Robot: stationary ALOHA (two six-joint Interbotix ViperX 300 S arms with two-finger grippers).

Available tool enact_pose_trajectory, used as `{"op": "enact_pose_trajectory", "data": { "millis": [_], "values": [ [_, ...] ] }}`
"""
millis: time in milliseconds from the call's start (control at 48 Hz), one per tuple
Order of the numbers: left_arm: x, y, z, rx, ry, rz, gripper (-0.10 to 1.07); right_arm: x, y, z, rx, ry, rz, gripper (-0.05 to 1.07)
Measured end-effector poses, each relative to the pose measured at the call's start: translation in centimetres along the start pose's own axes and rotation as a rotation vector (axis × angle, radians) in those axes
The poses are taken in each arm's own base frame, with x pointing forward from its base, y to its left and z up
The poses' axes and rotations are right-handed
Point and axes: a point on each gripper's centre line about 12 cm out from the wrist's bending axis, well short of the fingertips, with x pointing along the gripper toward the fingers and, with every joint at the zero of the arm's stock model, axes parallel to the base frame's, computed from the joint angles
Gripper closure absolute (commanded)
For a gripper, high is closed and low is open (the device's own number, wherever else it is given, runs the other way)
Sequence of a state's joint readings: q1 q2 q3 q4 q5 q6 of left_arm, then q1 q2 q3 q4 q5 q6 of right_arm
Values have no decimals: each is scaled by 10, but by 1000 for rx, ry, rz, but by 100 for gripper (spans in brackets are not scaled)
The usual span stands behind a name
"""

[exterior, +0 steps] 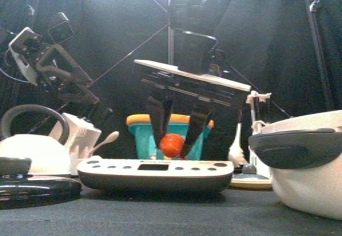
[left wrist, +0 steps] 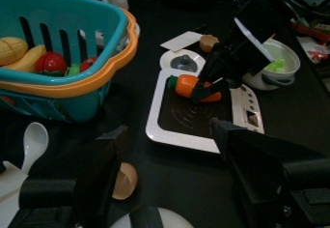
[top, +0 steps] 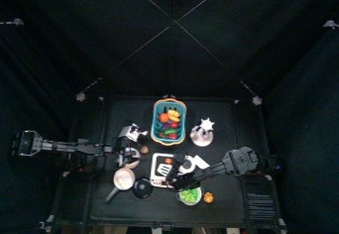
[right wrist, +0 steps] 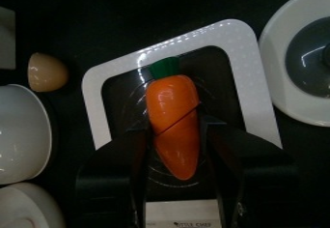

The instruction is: Place carrot onto stove

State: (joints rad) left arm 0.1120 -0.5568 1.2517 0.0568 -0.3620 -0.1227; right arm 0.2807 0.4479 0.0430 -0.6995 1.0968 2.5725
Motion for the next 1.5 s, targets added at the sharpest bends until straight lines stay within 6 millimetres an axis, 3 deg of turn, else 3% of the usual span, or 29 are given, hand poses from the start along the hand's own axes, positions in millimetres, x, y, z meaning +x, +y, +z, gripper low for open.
{"op": "enact_pose_trajectory", "data": {
  "millis": [271,375,708,1083,1375,1500],
  "values": [
    [0,1,0,0,-2,2,-3,2,0,-1,1,-1,-5,17],
    [0,1,1,0,-3,4,-3,1,0,-1,3,1,-3,13],
    [0,1,0,0,-2,4,-3,0,-1,3,-3,-28,-17,13],
    [0,4,1,-4,-3,15,-3,-21,-3,23,-39,-68,28,13],
    [-1,16,0,-21,3,64,-3,-35,-21,52,-101,-21,125,13],
    [-1,18,0,-25,7,72,-3,-33,-39,64,-147,8,154,13]
  ]
}}
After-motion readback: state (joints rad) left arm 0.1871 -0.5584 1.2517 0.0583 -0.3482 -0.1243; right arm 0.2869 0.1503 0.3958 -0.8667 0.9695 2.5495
